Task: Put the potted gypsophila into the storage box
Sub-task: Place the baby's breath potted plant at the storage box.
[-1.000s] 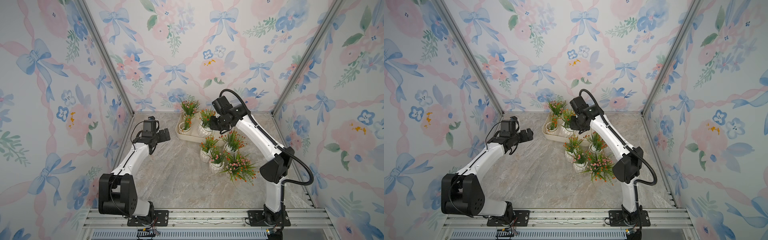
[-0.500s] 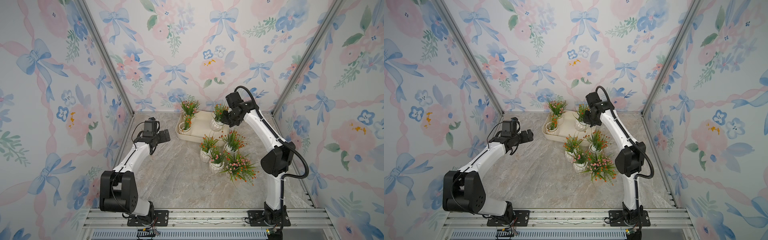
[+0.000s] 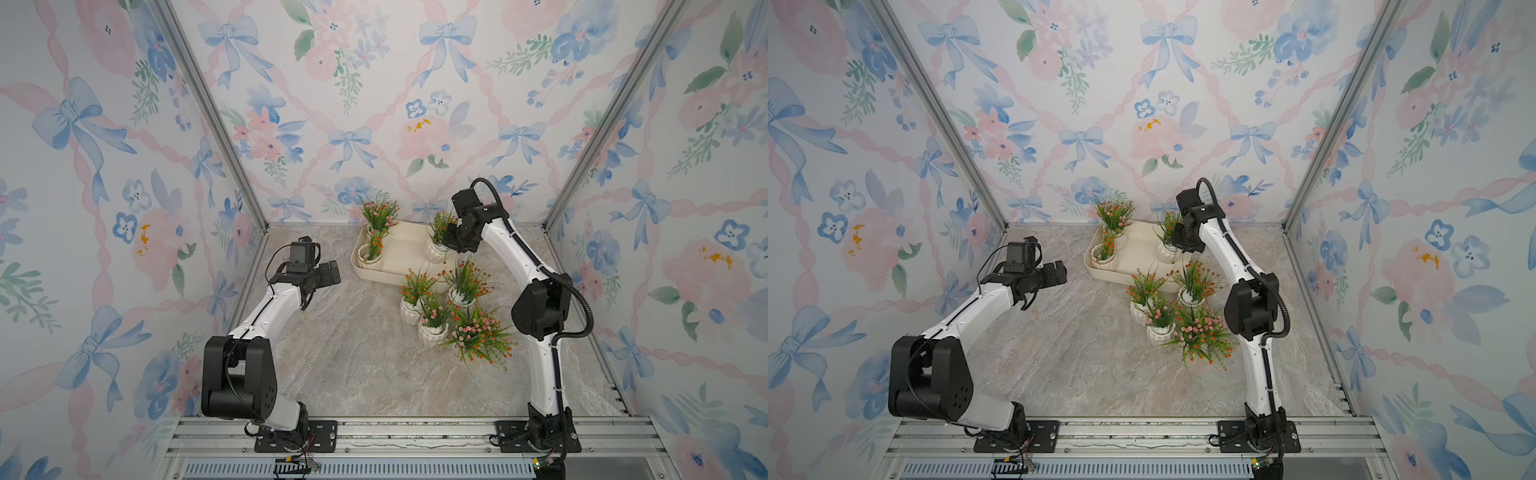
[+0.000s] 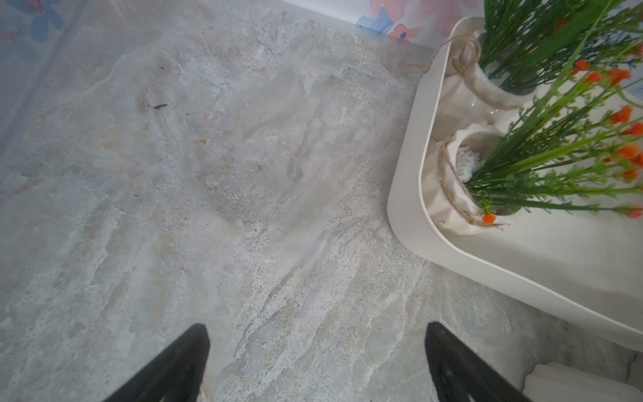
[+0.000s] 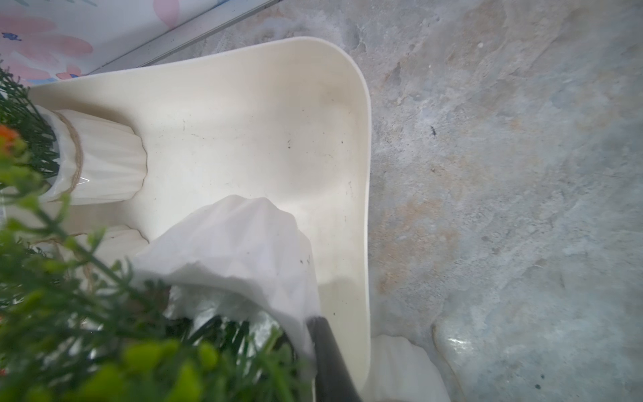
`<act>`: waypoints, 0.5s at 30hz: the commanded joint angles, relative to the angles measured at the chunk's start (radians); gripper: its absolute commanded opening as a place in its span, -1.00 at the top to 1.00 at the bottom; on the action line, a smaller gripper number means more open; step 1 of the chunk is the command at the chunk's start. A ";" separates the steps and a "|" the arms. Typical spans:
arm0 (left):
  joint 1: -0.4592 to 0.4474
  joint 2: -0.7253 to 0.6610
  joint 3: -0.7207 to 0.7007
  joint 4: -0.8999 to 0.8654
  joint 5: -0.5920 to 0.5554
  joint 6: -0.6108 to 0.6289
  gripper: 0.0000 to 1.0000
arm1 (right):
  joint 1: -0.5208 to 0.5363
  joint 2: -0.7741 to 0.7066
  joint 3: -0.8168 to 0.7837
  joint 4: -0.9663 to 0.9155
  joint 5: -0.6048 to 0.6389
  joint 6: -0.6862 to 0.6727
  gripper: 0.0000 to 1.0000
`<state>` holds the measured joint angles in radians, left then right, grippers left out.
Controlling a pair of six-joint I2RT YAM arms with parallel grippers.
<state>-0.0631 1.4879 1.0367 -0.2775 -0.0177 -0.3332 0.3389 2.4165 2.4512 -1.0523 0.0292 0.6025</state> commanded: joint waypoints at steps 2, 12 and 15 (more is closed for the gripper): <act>0.007 0.016 -0.003 0.003 -0.002 0.024 -0.96 | -0.012 0.033 0.049 0.045 -0.022 0.017 0.67; 0.006 0.016 -0.003 0.003 0.009 0.023 -0.95 | 0.006 0.078 0.042 0.056 -0.023 0.049 0.69; 0.006 0.015 -0.001 0.004 0.009 0.023 -0.95 | 0.005 0.083 0.034 0.049 -0.025 0.046 0.68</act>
<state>-0.0631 1.4899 1.0367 -0.2771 -0.0170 -0.3332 0.3367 2.4619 2.4725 -1.0004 0.0101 0.6430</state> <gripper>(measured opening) 0.978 0.158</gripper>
